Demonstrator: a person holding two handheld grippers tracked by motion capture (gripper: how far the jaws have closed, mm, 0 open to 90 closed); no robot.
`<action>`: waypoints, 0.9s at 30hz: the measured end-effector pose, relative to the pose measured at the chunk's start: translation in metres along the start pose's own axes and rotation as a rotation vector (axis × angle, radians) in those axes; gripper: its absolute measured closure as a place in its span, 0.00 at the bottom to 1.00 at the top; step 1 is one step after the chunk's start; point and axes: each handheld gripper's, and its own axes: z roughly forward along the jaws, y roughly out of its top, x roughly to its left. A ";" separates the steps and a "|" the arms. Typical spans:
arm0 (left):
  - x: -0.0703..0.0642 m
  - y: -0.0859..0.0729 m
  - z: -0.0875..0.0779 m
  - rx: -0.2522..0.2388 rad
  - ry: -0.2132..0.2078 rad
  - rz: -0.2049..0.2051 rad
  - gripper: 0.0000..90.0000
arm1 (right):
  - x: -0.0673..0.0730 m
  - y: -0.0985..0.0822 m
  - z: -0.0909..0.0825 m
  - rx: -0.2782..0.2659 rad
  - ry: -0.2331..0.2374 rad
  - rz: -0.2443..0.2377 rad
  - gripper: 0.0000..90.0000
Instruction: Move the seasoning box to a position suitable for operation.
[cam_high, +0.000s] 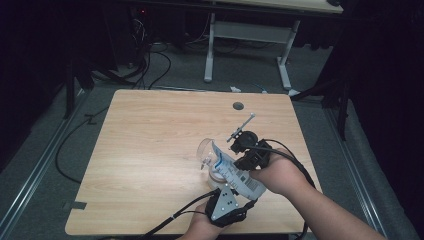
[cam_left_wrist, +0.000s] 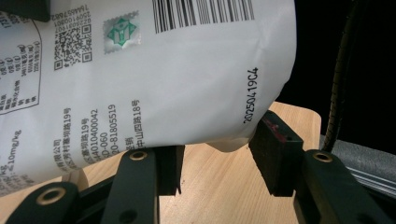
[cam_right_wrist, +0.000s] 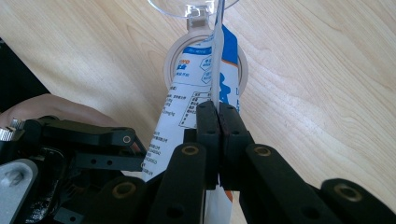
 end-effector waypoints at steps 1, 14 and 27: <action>0.000 0.000 0.000 0.001 -0.001 0.000 0.63 | 0.000 -0.001 0.000 0.000 -0.002 -0.001 0.99; 0.003 -0.001 -0.001 0.000 0.009 -0.005 0.63 | -0.001 -0.001 -0.001 -0.006 0.000 -0.001 0.99; 0.005 -0.005 -0.002 0.009 0.012 -0.003 0.63 | 0.000 0.000 0.000 0.001 0.005 -0.006 0.99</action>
